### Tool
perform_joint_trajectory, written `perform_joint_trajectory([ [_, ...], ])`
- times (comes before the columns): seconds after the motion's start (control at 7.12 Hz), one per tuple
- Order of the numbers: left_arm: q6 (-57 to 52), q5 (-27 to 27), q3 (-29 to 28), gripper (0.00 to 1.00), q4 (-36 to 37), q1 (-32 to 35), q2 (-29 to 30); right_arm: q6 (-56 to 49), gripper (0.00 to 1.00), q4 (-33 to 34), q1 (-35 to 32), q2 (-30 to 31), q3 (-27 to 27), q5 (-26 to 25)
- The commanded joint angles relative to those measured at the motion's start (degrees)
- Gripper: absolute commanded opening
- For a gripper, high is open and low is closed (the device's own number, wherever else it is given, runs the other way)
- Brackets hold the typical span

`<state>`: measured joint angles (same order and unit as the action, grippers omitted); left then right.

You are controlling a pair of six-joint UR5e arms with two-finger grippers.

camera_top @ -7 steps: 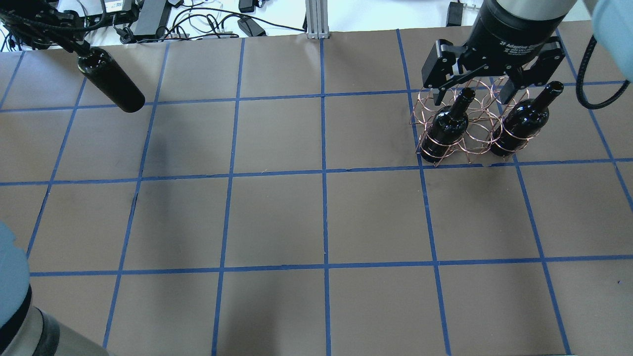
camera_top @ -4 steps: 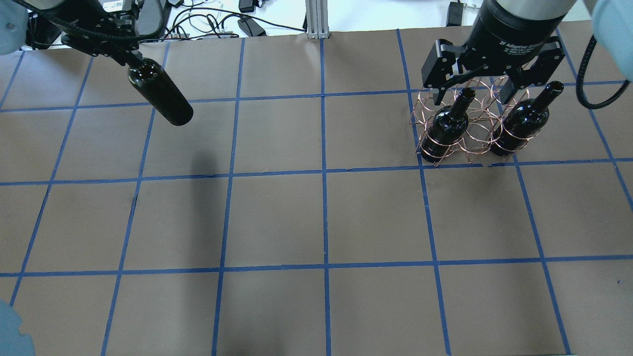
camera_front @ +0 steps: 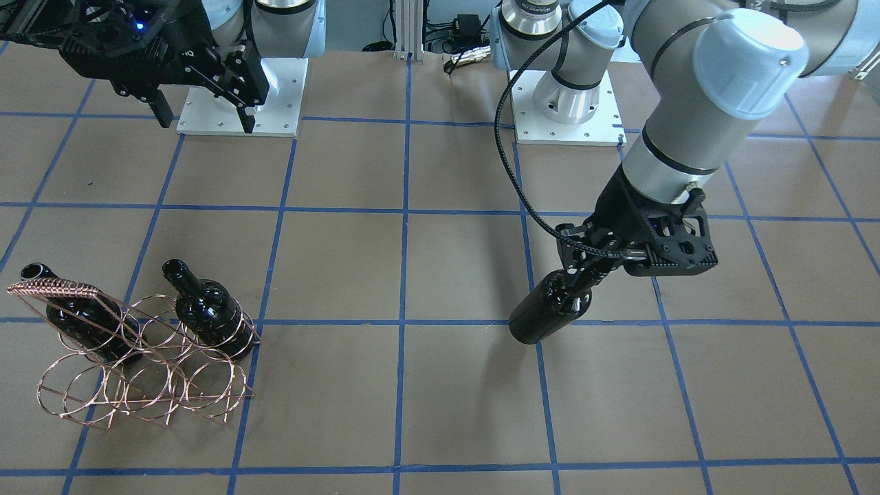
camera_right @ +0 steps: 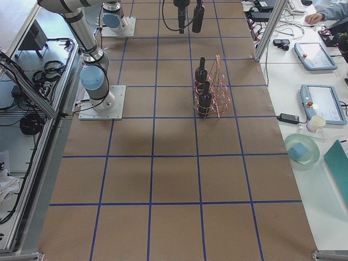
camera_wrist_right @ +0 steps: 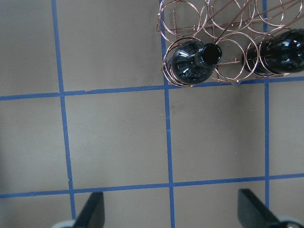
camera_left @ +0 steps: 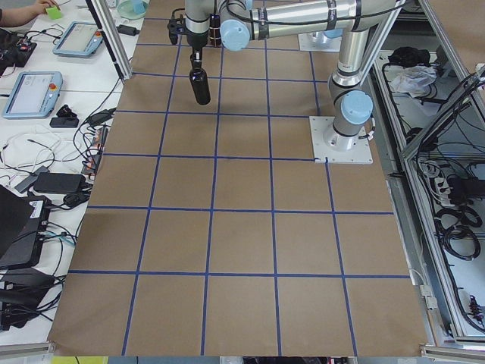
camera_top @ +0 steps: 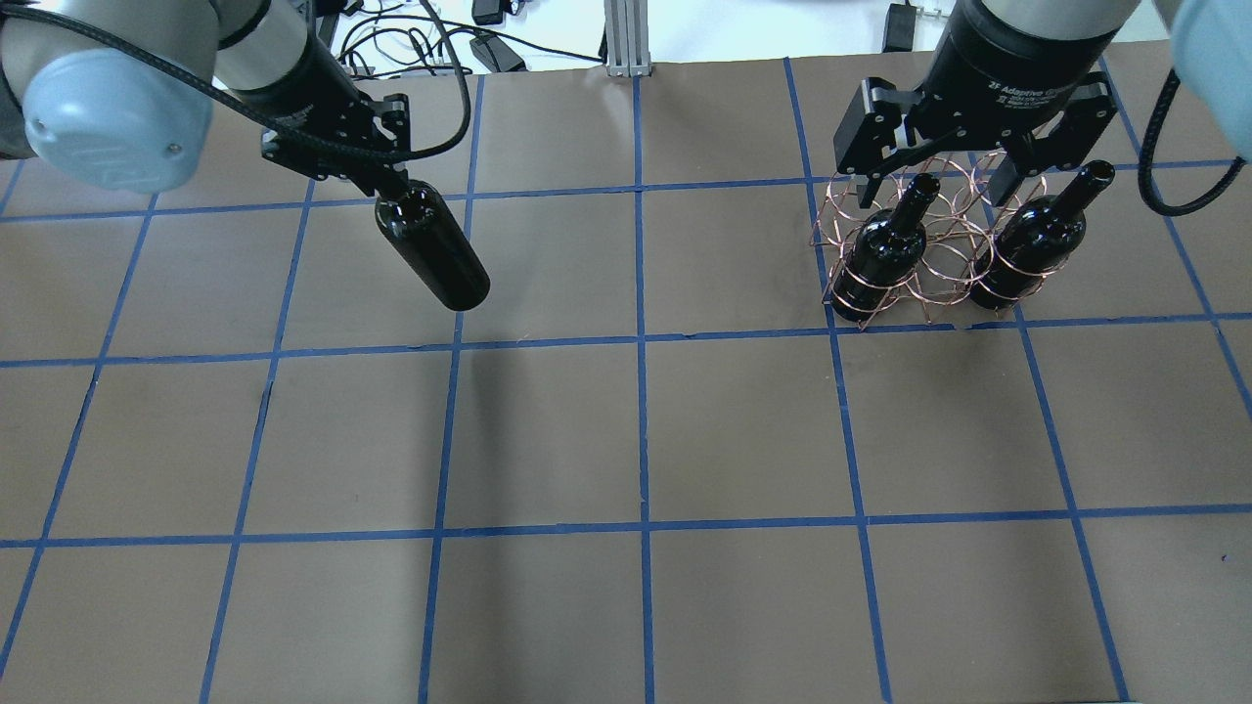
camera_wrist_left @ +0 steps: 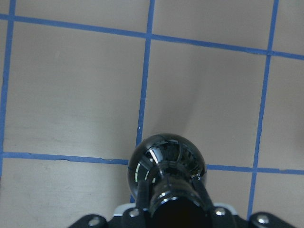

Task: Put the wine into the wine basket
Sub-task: 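Carry the black bottle with the left gripper toward the table center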

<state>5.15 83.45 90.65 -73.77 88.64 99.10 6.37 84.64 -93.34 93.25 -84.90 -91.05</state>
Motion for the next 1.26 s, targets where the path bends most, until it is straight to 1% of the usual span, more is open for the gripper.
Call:
perform_joint_trajectory([
  [0.0, -0.8, 1.0, 5.2, 0.0, 1.3, 1.2, -1.9, 0.0, 1.0, 0.0, 0.0, 0.0, 0.0, 0.0],
  [0.14, -2.2, 5.6, 6.3, 0.0, 1.3, 1.8, -2.5, 0.0, 1.0, -0.1, 0.0, 0.0, -0.1, 0.0],
  [0.28, -1.8, 6.4, 7.4, 0.0, 1.3, 3.5, -2.8, 0.0, 1.0, -0.1, 0.0, 0.0, -0.1, 0.0],
  [0.42, -1.4, 6.4, 8.3, 0.0, 2.2, 4.9, -2.7, 0.0, 1.0, -0.1, 0.0, 0.0, -0.1, 0.0],
  [0.7, -2.1, 6.5, 9.5, 0.0, 4.2, 5.2, -2.5, 0.1, 1.0, 0.0, 0.0, -0.2, -0.1, 0.0],
  [1.12, -2.2, 6.3, 9.6, 0.0, 4.2, 5.1, -2.3, 0.1, 1.0, 0.0, -0.1, -0.1, -0.1, 0.0],
])
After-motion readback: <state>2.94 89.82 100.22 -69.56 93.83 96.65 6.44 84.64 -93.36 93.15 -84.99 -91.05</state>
